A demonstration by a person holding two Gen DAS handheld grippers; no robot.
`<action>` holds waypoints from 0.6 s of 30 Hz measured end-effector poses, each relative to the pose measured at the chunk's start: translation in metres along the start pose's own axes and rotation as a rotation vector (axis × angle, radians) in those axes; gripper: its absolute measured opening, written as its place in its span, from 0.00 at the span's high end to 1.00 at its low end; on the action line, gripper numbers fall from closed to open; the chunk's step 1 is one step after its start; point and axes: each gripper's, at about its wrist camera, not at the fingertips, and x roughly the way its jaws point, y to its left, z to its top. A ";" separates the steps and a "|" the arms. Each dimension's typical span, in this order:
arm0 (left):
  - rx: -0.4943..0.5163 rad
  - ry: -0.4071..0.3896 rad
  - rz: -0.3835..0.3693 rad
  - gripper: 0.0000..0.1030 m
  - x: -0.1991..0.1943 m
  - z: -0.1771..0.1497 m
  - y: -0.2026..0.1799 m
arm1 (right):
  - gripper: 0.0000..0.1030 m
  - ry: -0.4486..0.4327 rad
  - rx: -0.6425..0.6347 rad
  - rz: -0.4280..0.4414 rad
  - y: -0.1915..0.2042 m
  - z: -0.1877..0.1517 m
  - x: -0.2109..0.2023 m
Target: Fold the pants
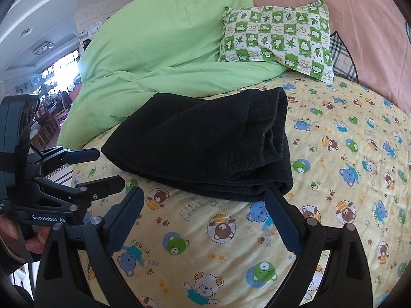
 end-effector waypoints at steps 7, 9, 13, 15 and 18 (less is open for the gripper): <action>-0.005 -0.002 -0.003 0.14 0.001 0.001 0.000 | 0.08 0.000 0.007 0.004 -0.001 0.000 0.002; -0.005 -0.003 -0.004 0.14 0.001 0.001 0.000 | 0.08 -0.001 0.009 0.005 -0.001 0.000 0.002; -0.006 -0.002 -0.005 0.14 0.002 0.001 0.000 | 0.08 -0.002 0.012 0.006 -0.002 0.001 0.002; -0.006 -0.003 -0.003 0.14 0.002 0.001 0.000 | 0.08 -0.002 0.012 0.004 -0.002 0.000 0.002; -0.005 -0.003 -0.002 0.14 0.002 0.001 0.001 | 0.08 -0.003 0.011 0.004 -0.002 0.001 0.002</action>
